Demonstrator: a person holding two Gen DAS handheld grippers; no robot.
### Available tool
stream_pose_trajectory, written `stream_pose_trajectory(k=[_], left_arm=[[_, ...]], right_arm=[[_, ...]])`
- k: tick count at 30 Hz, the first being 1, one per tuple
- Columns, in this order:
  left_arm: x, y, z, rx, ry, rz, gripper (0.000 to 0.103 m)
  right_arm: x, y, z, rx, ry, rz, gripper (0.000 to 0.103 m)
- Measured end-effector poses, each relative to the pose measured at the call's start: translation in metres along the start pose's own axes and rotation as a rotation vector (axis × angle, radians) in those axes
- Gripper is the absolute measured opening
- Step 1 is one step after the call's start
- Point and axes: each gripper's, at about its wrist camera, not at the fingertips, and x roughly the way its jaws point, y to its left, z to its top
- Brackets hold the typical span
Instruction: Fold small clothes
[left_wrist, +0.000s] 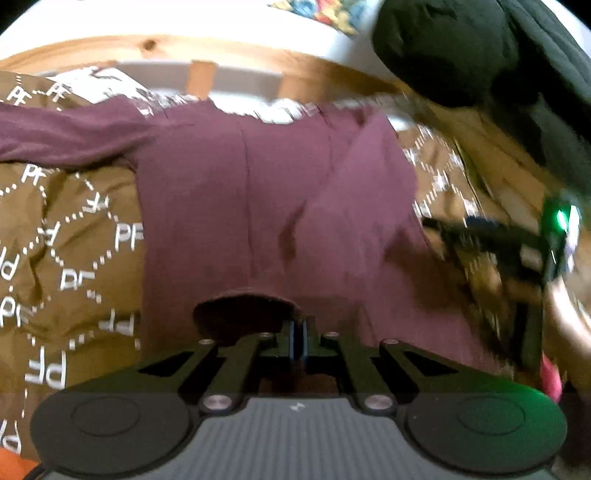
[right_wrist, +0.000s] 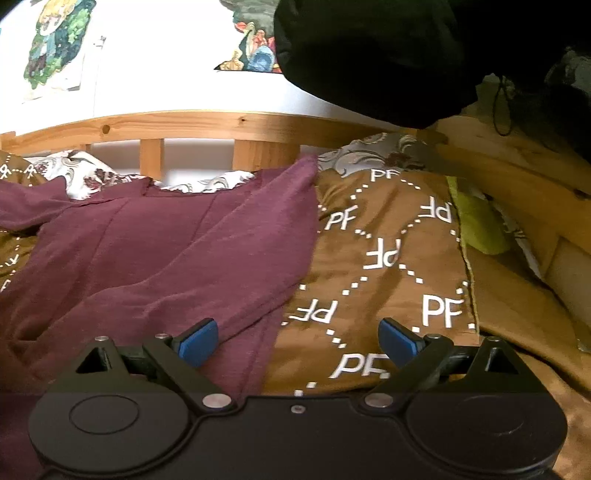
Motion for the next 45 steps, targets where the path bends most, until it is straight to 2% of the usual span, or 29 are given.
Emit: stream_pose_trajectory(k=[2,4,6,7,8,9,11,12,15,16,18,21,25,28,31,32,33,35,38,42,44,45], left_arm=[[-0.001,0.0,-0.007,0.017,0.045,-0.017,0.004],[-0.002,0.002,-0.012,0.019,0.08,-0.037,0.011],[-0.005,0.004,-0.016,0.019,0.108,-0.058,0.041],[-0.009,0.005,-0.017,0.012,0.101,-0.069,0.05],[-0.015,0.007,-0.02,0.003,0.082,-0.079,0.066],[-0.021,0.008,-0.021,-0.008,0.055,-0.085,0.076],[-0.03,0.009,-0.019,-0.016,0.006,-0.065,0.082],[-0.032,0.009,-0.016,-0.018,-0.021,-0.039,0.083],[-0.031,0.01,-0.006,-0.033,-0.087,0.102,0.084],[-0.026,0.011,-0.001,-0.045,-0.09,0.162,0.084],[-0.013,0.016,0.008,-0.087,-0.073,0.226,0.084],[0.005,0.023,0.018,-0.14,-0.027,0.275,0.084],[0.022,0.024,0.023,-0.149,0.019,0.331,0.084],[0.028,0.02,0.019,-0.148,0.047,0.314,0.082],[0.032,0.014,0.014,-0.134,0.081,0.285,0.075],[0.035,0.011,0.014,-0.129,0.089,0.279,0.073],[0.036,0.008,0.014,-0.123,0.094,0.273,0.07],[0.037,0.004,0.012,-0.116,0.097,0.267,0.068],[0.038,0.001,0.013,-0.118,0.1,0.264,0.068],[0.037,0.002,0.013,-0.14,0.1,0.26,0.068],[0.037,0.003,0.012,-0.149,0.1,0.258,0.068],[0.036,0.004,0.012,-0.15,0.099,0.258,0.068]], right_arm=[[0.001,-0.001,-0.001,0.002,0.008,-0.012,0.094],[0.002,-0.001,-0.002,0.003,0.017,-0.02,0.094],[0.002,-0.001,-0.002,-0.004,0.022,-0.029,0.094],[0.002,-0.001,-0.003,-0.009,0.026,-0.035,0.095],[0.002,0.0,-0.003,-0.018,0.028,-0.042,0.095],[0.002,0.0,-0.003,-0.027,0.031,-0.047,0.097],[0.002,0.003,-0.005,-0.063,0.025,-0.071,0.098],[0.003,0.005,-0.007,-0.096,0.017,-0.093,0.098],[0.007,0.015,-0.011,-0.222,-0.017,-0.146,0.098],[0.01,0.018,-0.012,-0.262,-0.027,-0.154,0.098],[0.02,0.026,-0.013,-0.355,-0.049,-0.166,0.098],[0.038,0.036,-0.011,-0.438,-0.057,-0.164,0.097],[0.061,0.043,-0.004,-0.449,-0.108,-0.185,0.095],[0.068,0.042,-0.003,-0.437,-0.154,-0.208,0.087],[0.064,0.033,0.001,-0.373,-0.217,-0.211,0.071],[0.06,0.03,0.002,-0.356,-0.243,-0.214,0.058],[0.056,0.028,0.002,-0.34,-0.27,-0.224,0.037],[0.051,0.024,0.004,-0.316,-0.289,-0.21,0.026],[0.047,0.02,0.005,-0.295,-0.308,-0.188,0.0],[0.04,0.012,0.01,-0.249,-0.314,-0.165,0.0],[0.044,0.012,0.01,-0.28,-0.237,-0.126,0.0],[0.046,0.013,0.008,-0.297,-0.21,-0.134,0.003]])
